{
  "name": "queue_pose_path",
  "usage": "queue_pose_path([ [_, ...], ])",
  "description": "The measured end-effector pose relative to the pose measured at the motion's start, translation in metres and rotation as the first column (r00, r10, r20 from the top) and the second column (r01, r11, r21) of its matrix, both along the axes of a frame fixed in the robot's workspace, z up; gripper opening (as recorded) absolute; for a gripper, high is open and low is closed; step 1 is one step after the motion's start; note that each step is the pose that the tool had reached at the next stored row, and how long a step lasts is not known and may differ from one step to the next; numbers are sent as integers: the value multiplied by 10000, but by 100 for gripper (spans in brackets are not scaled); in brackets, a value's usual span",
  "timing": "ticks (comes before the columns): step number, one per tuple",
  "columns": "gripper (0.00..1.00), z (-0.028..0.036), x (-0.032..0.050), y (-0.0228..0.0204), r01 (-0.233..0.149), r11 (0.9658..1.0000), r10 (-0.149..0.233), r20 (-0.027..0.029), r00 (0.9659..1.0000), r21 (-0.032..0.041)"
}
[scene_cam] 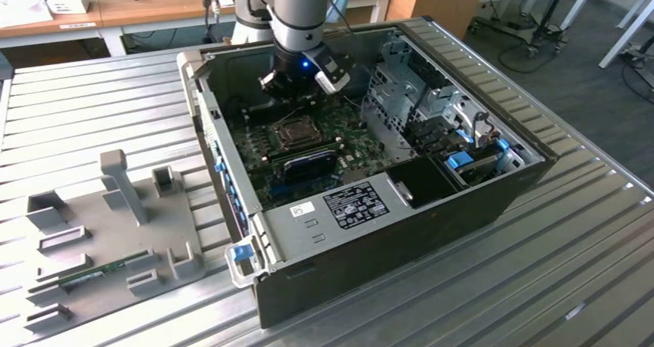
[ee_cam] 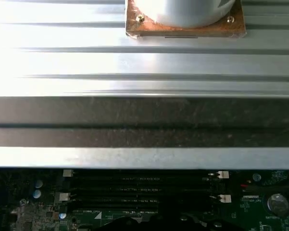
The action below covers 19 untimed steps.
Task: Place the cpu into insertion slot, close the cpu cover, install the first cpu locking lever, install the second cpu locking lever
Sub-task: 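Install the first cpu locking lever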
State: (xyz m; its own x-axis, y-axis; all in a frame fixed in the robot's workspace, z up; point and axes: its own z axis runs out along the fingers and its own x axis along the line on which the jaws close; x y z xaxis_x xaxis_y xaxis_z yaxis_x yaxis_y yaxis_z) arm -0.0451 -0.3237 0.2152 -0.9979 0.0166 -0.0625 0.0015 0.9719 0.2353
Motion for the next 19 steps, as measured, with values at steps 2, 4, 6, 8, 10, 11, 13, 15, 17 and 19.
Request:
queue_pose_path([
  [2, 11, 56, 0, 0, 0, 10000, 0, -1, 10000, 1],
  [4, 11, 91, 0, 0, 0, 10000, 0, -1, 10000, 0],
  [6, 11, 94, -2, 0, -1, 10000, 1, 5, 10000, 3],
  [8, 11, 95, -11, -2, 0, 10000, 0, 40, 10000, 7],
  [10, 11, 95, -25, -13, -1, 10000, 1, 92, 10000, 18],
  [11, 11, 95, -32, -19, -1, 10000, 1, 117, 9999, 23],
  [13, 11, 95, -45, -29, 0, 10000, 0, 167, 9999, 33],
  [15, 11, 94, -53, -38, -1, 10000, 0, 225, 9997, 44],
  [17, 11, 88, -57, -40, -1, 10000, -1, 293, 9996, 54],
  [19, 11, 78, -58, -43, -2, 10000, 0, 360, 9994, 61],
])
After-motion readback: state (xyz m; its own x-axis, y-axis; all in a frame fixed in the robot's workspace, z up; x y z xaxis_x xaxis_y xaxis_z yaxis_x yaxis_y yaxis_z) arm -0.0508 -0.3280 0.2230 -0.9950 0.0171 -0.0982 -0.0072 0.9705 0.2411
